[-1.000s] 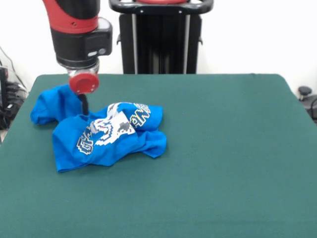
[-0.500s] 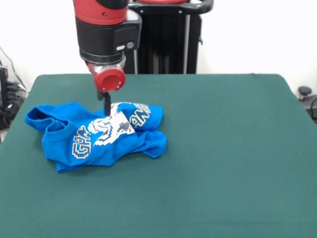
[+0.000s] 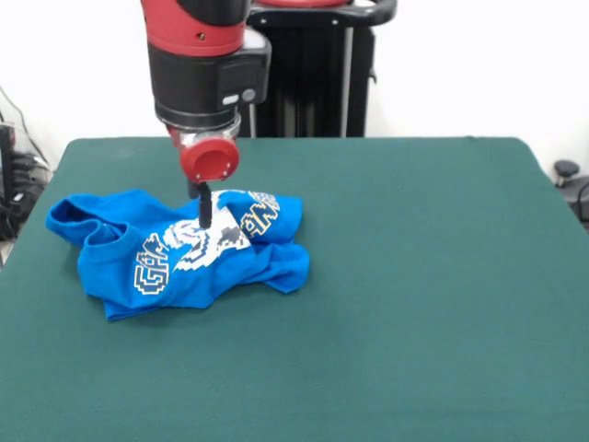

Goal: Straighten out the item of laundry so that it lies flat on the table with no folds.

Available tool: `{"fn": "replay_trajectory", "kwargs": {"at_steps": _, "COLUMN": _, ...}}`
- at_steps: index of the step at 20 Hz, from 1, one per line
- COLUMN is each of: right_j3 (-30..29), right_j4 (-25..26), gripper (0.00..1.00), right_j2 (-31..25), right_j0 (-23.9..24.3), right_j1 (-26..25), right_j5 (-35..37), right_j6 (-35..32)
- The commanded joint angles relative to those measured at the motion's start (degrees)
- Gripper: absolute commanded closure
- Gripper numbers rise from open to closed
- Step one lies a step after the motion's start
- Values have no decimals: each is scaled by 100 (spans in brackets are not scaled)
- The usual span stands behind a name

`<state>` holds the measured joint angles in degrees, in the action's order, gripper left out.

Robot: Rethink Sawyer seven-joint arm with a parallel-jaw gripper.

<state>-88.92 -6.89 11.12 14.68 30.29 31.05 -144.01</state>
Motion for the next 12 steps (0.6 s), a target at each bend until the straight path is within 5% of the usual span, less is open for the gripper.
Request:
{"fn": "replay_trajectory", "kwargs": {"at_steps": 1, "right_j3": -362, "right_j4": -450, "gripper": 0, "right_j2": -551, "right_j0": -20, "right_j1": -601, "right_j5": -889, "right_j6": -1125}}
{"fn": "replay_trajectory", "kwargs": {"at_steps": 12, "right_j3": -445, "right_j4": -1295, "gripper": 0, "right_j2": -277, "right_j0": -652, "right_j1": -742, "right_j5": -940, "right_j6": -1734}}
